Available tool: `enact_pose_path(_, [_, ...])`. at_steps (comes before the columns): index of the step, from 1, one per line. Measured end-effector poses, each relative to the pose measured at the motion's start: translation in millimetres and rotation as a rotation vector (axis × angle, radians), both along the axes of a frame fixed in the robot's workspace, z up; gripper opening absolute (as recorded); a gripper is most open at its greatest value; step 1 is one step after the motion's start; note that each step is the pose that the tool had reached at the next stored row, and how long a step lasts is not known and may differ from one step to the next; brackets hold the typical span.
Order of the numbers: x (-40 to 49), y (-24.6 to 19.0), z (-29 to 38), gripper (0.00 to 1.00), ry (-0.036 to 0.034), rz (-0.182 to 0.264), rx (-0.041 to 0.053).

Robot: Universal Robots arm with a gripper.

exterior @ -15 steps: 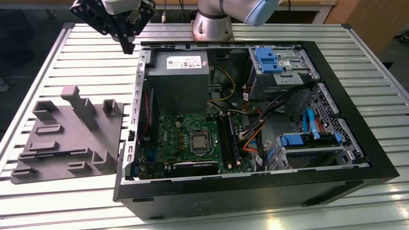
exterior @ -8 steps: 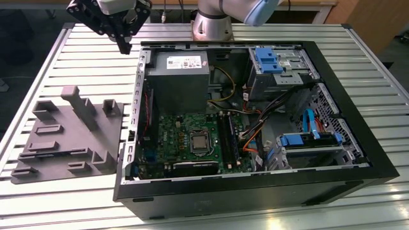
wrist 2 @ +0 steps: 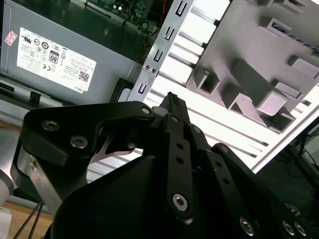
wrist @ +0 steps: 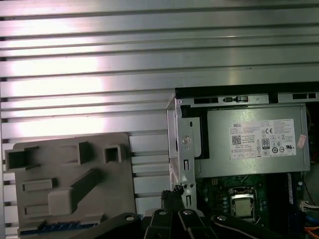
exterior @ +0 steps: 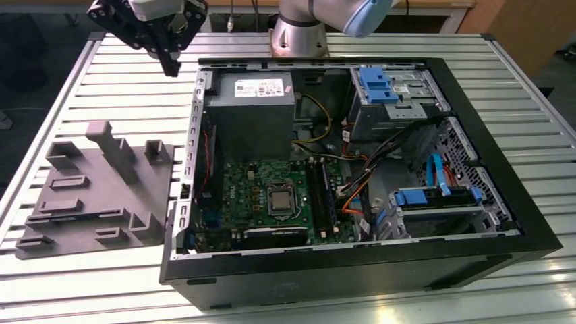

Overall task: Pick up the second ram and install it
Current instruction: 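Reach for the second ram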

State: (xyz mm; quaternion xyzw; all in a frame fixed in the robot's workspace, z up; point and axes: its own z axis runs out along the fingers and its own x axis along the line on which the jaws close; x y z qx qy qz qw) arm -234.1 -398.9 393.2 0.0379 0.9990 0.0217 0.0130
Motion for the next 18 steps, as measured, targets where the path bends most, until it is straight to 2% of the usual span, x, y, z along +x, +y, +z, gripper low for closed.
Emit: enact_pose_path(18, [-12.6,0.0,-0.1,0.11,0.0000,0.000,0.0000])
